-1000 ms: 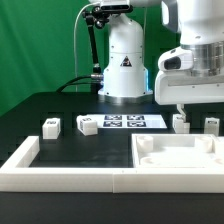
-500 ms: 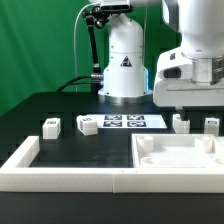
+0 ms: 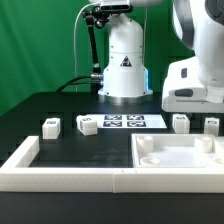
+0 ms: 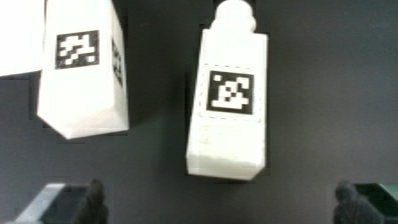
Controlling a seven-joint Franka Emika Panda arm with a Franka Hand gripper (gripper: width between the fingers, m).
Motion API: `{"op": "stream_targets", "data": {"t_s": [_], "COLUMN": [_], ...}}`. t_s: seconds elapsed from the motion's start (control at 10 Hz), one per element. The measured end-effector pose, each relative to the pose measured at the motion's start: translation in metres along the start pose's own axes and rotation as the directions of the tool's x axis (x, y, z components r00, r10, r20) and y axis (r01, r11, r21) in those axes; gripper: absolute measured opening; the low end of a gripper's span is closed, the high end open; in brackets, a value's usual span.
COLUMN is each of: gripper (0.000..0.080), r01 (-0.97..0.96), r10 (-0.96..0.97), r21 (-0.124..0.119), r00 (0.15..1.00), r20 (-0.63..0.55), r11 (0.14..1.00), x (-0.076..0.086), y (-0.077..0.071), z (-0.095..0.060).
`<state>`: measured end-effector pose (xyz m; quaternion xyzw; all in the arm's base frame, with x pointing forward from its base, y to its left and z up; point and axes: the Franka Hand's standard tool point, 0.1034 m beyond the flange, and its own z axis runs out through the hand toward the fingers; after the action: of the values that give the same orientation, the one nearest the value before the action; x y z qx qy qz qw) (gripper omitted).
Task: Assemble one leg
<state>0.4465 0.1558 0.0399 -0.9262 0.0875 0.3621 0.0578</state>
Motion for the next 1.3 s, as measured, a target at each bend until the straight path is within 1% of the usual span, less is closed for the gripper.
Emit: {"op": "stream_targets", "data": {"t_s": [0.2,0.5,0.6,0.8,1.0,1.1,1.2,1.3], "gripper": [0.0649,0.0649,0.0649,0.0649,0.0649,0.0526,0.0369,0.0369], "r01": [0.004,0.017,0.019,0.023,0.025,0.027,0.027,0.028], "r10": [-0.001,0.000,0.000,-0.003,-0.005,-0.006,-0.006,-0.006], "r21": [-0.019,-0.046,-0.048,-0.051,-0.052,-0.053,-0.053,-0.053], "r00": [0.990,0.940,0.931,0.932,0.932,0.932,0.932,0.932], "r20": [0.144,0.340,0.365,0.362,0.361,0.361,0.361,0.361], "r11": [1.000,0.999,0.999,0.998,0.998,0.998,0.998,0.998], "x": [-0.001,-0.002,0.000,0.000,0.000,-0.001,-0.001,-0.001], "y": [0.000,0.002,0.002,-0.001,-0.001,-0.002,-0.002,-0.002], "z": [0.011,0.032,0.039,0.045,0.046,0.046,0.046,0.046]}}
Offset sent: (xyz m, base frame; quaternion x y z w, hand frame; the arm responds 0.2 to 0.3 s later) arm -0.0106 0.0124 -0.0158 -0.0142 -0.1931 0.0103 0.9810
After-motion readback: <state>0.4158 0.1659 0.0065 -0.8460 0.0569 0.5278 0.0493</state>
